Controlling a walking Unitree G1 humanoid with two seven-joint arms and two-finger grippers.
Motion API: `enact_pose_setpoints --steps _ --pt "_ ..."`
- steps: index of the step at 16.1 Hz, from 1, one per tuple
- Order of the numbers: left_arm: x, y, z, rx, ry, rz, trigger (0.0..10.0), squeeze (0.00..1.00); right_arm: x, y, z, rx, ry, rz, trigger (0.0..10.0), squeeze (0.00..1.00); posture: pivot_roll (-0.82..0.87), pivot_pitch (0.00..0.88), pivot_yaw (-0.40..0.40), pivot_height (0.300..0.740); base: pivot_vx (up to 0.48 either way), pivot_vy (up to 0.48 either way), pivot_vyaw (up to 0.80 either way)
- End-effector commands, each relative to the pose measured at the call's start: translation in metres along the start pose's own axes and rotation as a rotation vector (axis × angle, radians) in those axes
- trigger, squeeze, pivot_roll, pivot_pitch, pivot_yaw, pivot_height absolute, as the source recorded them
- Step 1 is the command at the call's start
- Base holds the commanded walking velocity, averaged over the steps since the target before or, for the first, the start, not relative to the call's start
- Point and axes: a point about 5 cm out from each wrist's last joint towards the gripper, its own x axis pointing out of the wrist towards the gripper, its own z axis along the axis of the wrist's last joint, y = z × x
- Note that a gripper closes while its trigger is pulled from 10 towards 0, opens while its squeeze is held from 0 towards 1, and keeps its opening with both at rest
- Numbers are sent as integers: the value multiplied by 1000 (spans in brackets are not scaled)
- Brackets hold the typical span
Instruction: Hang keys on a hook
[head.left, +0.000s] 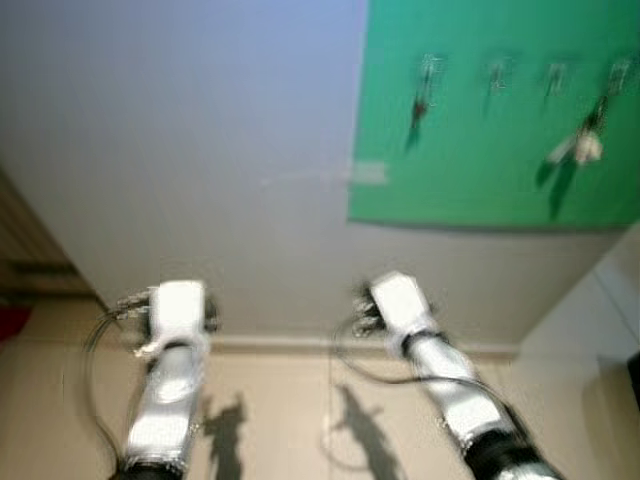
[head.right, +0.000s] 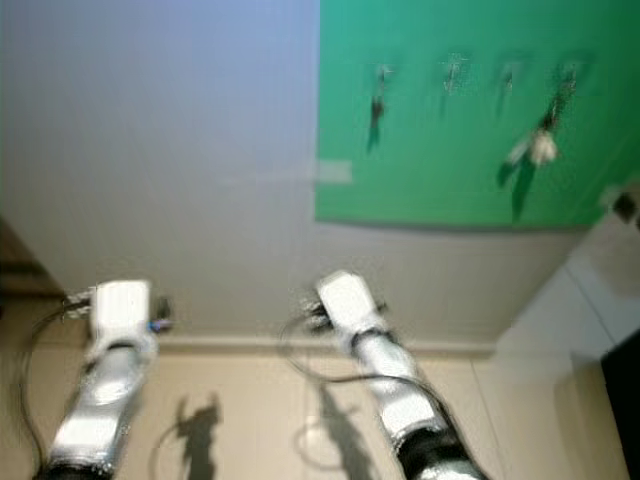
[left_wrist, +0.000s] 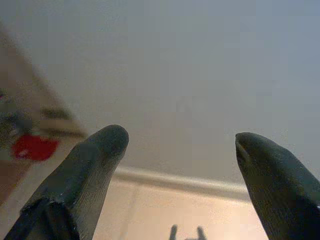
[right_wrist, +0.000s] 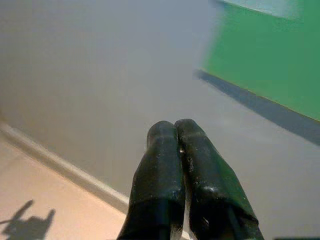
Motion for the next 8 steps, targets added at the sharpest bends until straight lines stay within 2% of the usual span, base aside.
enact_pose_setpoints --steps 1,8 --pt "1 10 -2 12 11 34 10000 0 6 9 10 3 -37 28 10000 0 -71 0 5 736 341 -334 0" --pt "3 6 -1 22 2 25 10000 0 5 8 8 -8 -33 32 10000 0 -76 0 5 736 338 -337 0"
